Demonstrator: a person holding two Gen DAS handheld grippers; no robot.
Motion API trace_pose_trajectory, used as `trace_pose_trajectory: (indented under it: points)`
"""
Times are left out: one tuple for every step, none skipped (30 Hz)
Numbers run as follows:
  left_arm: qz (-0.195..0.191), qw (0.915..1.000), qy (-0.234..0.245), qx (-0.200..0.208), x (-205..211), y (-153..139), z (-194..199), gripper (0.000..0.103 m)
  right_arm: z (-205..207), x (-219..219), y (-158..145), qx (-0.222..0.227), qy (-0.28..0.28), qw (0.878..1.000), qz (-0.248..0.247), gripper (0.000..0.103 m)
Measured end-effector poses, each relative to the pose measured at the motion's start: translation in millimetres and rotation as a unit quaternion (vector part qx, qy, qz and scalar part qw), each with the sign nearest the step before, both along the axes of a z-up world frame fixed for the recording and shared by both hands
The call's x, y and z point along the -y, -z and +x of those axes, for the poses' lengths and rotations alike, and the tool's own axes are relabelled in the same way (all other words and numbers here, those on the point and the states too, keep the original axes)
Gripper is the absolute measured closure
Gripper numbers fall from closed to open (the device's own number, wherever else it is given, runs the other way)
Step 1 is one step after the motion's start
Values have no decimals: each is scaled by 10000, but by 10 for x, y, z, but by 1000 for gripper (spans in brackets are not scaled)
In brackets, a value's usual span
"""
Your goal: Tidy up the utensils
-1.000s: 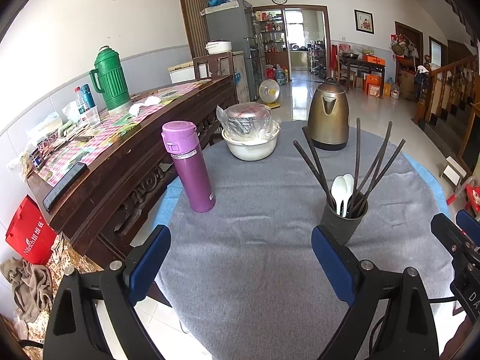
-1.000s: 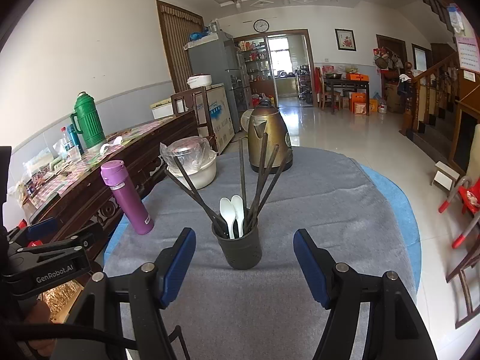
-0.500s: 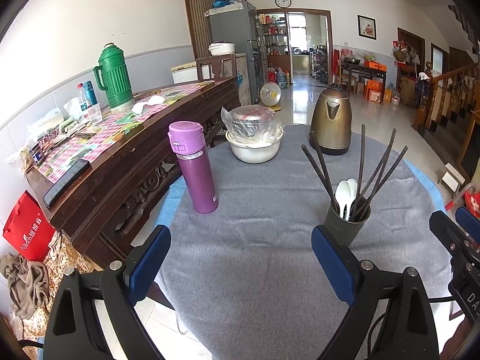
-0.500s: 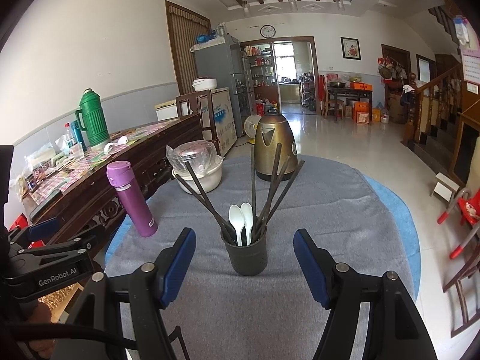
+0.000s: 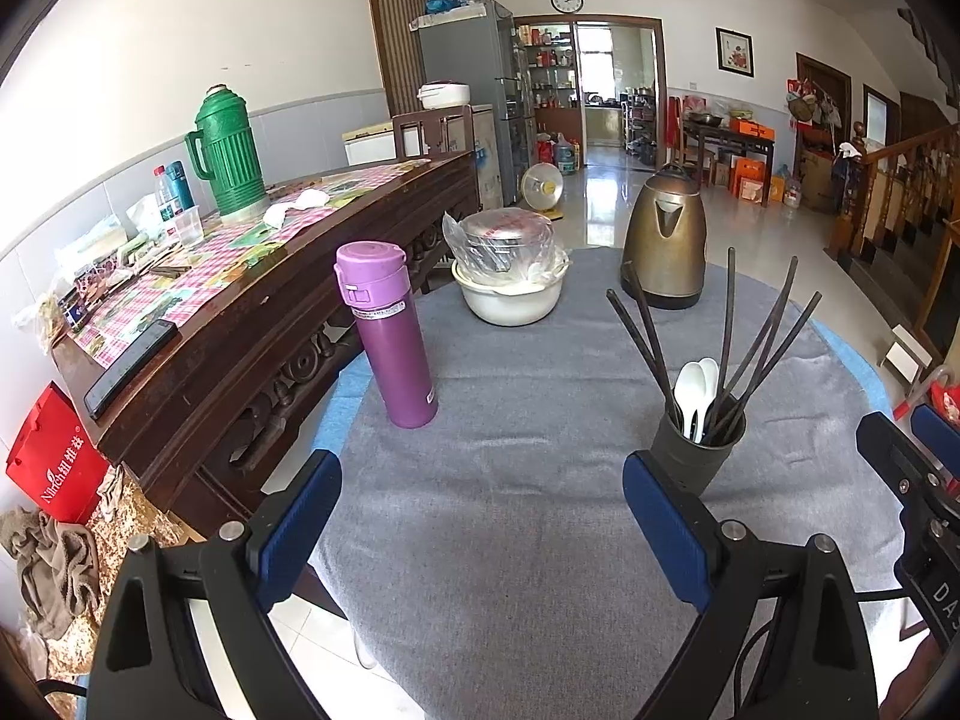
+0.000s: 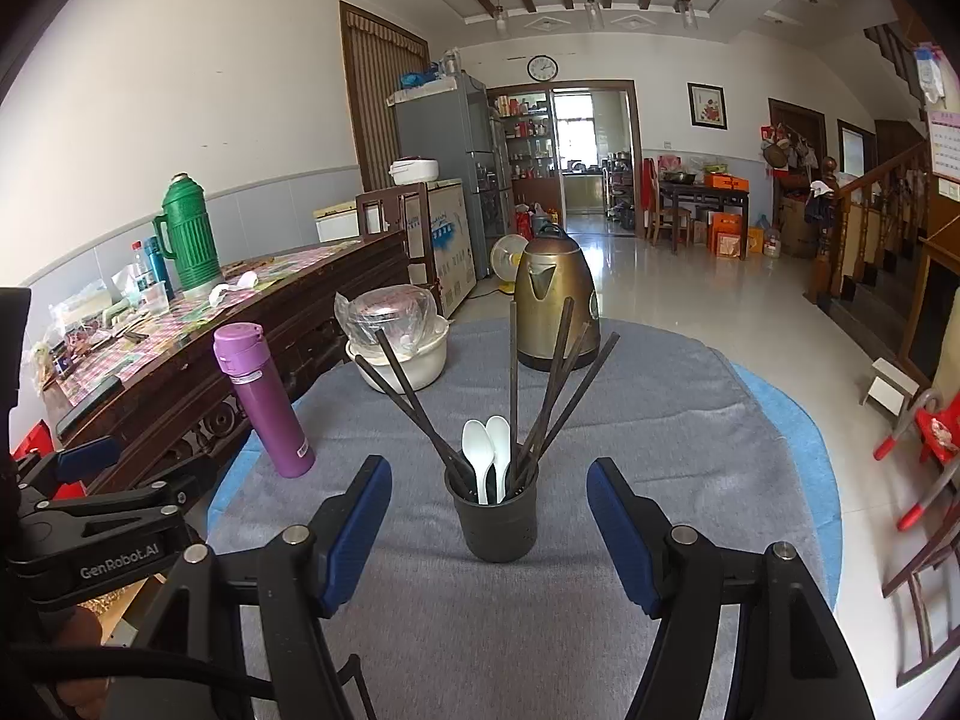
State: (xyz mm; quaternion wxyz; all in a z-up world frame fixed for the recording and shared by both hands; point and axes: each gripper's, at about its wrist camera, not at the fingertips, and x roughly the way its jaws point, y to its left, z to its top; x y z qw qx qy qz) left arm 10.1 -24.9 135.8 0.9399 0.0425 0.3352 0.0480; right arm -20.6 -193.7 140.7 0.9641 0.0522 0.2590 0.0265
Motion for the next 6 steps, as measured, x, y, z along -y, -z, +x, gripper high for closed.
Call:
trace_pose_trajectory:
  points:
    - [4, 10000, 11, 3, 7, 16, 16, 8, 15, 11, 11, -11, 4, 10000, 13, 32]
    - [-2, 10000, 17, -21, 12, 33, 36, 8, 39, 32, 33, -32, 16, 10000, 35, 32]
    - [-44, 10000, 37, -67, 15, 65, 62, 8, 55, 52, 50, -59, 40, 10000, 46, 32]
    - [-141, 9998, 101, -111, 18, 108, 96, 8, 87, 89, 89, -108, 78, 9999, 61, 32]
    - [-249, 9994, 184, -135, 23, 158, 135, 8, 107, 115, 123, -131, 110, 9998, 51, 32]
    - [-365, 9989, 250, -173, 30, 259, 208, 8, 132, 148, 171, -144, 154, 9998, 15, 32]
